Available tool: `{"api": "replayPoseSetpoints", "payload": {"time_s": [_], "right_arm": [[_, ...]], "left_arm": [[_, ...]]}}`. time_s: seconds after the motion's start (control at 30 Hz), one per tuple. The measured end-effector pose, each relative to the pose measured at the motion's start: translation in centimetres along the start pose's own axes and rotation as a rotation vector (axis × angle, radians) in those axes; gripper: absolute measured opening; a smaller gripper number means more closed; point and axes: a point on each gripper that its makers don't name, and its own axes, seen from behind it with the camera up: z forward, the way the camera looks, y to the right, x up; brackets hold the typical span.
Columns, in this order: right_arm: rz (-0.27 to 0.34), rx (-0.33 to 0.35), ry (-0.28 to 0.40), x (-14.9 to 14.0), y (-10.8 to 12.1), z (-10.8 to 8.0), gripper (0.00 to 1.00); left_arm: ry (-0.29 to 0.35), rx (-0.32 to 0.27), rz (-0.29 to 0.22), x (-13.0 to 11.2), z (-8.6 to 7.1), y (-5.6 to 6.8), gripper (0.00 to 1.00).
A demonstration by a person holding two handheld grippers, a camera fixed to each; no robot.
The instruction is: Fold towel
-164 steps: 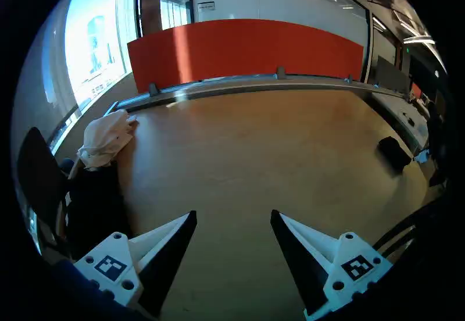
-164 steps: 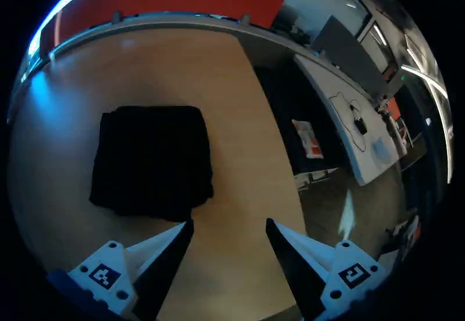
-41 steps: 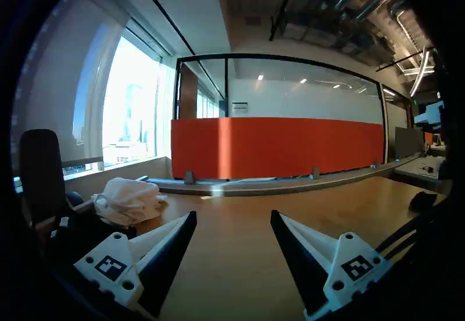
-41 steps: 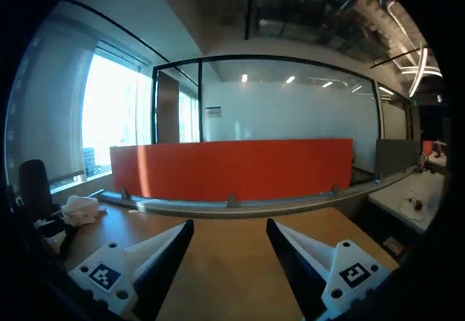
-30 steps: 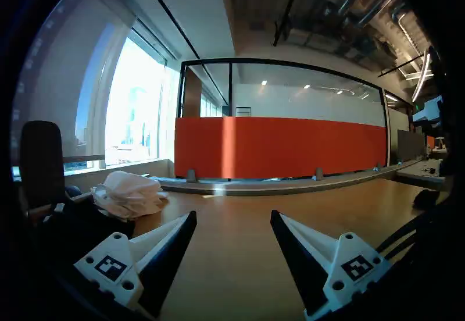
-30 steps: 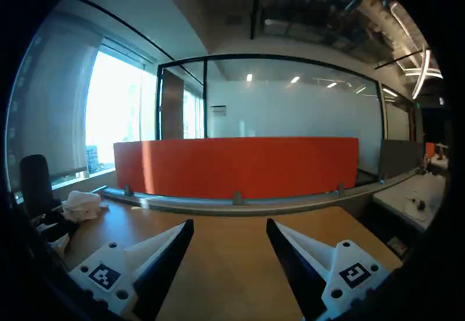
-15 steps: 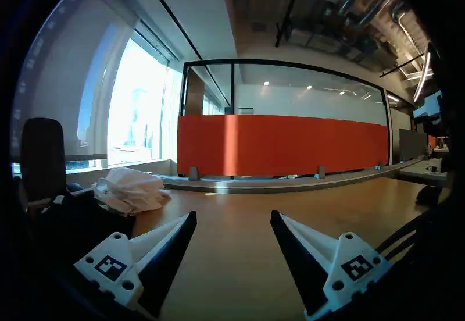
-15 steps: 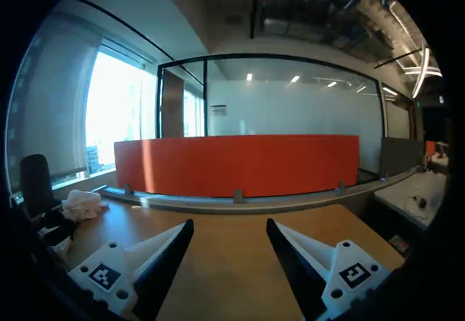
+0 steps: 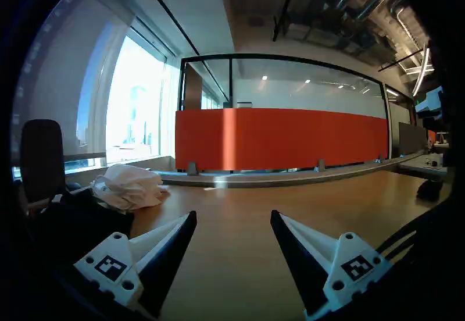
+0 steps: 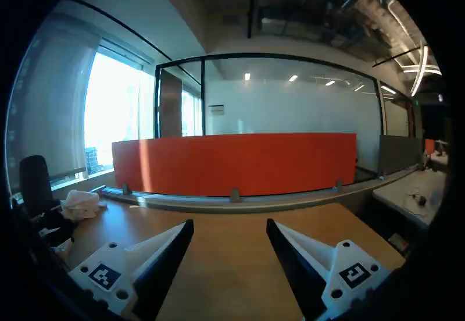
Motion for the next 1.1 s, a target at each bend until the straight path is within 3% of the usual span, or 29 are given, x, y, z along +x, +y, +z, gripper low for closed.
{"api": "replayPoseSetpoints", "payload": {"time_s": [0.37, 0.67, 1.1], "right_arm": [[-0.005, 0.004, 0.032, 1.0, 1.1, -0.4, 0.97], [-0.016, -0.034, 0.086, 2.3, 3.5, -1.3, 0.97], [-0.012, -0.055, 0.141, -0.6, 5.7, -1.6, 0.97]], "left_arm": [[-0.001, 0.001, 0.001, -0.4, 0.1, 0.0, 0.94], [-0.002, 0.001, 0.002, -0.5, 0.1, 0.0, 0.94], [-0.001, 0.001, 0.001, -0.6, 0.2, 0.0, 0.94]]}}
